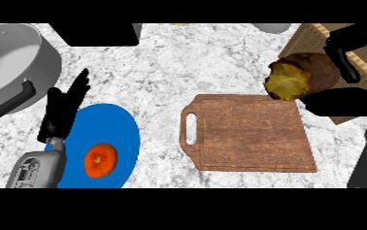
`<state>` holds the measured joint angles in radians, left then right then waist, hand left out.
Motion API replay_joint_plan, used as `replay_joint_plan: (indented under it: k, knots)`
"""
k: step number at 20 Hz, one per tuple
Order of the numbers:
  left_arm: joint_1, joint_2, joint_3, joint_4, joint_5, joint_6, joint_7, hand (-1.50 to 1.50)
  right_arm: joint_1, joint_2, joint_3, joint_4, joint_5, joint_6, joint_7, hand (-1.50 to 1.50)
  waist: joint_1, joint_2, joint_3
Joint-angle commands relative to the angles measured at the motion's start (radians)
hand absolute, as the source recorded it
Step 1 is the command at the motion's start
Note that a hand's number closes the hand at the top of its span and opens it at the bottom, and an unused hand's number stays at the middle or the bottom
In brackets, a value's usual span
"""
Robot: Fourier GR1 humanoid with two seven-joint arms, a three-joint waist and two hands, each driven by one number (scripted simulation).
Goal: Pick the sweet potato from the cutting board and place it in the basket
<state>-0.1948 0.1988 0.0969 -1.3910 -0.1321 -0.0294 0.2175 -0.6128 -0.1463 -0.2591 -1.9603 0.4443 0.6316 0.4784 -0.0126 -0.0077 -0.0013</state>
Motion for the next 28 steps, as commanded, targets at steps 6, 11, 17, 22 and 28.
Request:
replay_joint_plan:
  k: [6,11,17,22,28]
  knots:
    - [-0.009,-0.002,0.008,0.0,0.01,-0.011,0.014,0.0,-0.351,-0.163,-0.13,0.099,-0.149,0.037,0.325,1.5,0.012,0.004,0.0]
    - [-0.037,-0.026,-0.022,0.012,-0.015,0.003,0.006,0.0,-0.304,-0.379,-0.084,0.257,0.025,0.077,0.115,1.5,0.022,0.013,0.001]
    - [-0.068,-0.003,-0.001,0.052,-0.005,-0.016,-0.017,0.0,-0.319,-0.574,-0.015,0.478,0.181,0.069,-0.043,1.5,0.027,0.019,0.0]
    - [-0.048,-0.001,-0.013,0.012,-0.007,-0.027,0.011,0.0,-0.247,-0.668,-0.019,0.713,0.283,-0.095,-0.289,1.5,0.033,0.018,0.002]
    - [-0.038,-0.022,-0.015,0.015,-0.021,0.001,0.0,0.0,-0.243,-0.727,-0.018,0.998,0.321,-0.235,-0.574,1.5,0.033,0.016,0.002]
